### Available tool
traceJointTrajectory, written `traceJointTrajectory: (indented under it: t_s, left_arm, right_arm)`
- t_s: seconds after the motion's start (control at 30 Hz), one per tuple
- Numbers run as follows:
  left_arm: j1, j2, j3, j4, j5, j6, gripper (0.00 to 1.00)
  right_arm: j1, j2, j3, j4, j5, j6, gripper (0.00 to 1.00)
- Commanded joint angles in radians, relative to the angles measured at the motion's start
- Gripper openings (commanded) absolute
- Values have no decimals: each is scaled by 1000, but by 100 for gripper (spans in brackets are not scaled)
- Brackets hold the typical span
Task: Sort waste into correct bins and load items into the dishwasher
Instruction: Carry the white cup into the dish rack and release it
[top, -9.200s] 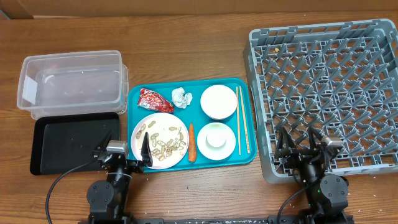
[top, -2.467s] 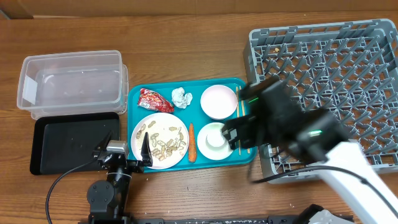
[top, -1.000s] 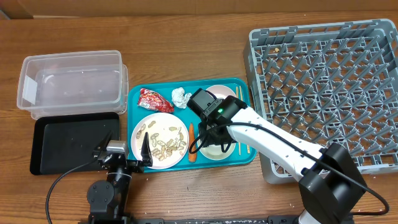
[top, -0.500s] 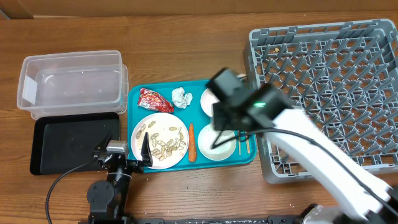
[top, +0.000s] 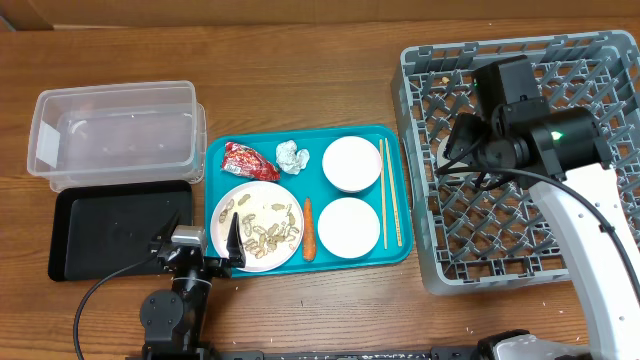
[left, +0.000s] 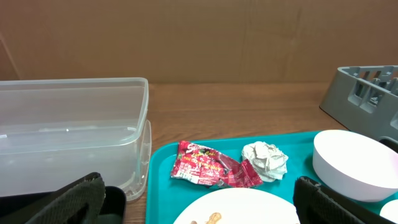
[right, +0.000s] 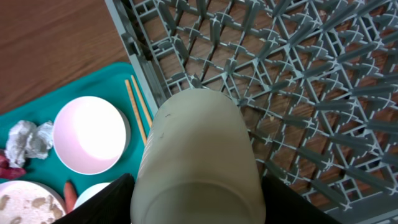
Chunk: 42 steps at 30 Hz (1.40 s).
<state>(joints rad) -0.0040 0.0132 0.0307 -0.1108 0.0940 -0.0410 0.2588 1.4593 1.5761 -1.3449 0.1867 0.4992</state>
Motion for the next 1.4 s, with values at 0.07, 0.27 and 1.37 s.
traceJointTrajectory:
  t_s: [0.07, 0.27, 1.37]
  left_arm:
    - [5, -9, -7, 3, 0, 19, 100]
    - [5, -9, -7, 3, 0, 19, 100]
    - [4, -9, -7, 118, 230, -72, 100]
  right_arm:
    - [0, 76, -8, 11, 34, -36, 63]
    - [0, 154, -38, -30, 54, -20, 62]
    - [24, -261, -22, -43, -395, -186, 93]
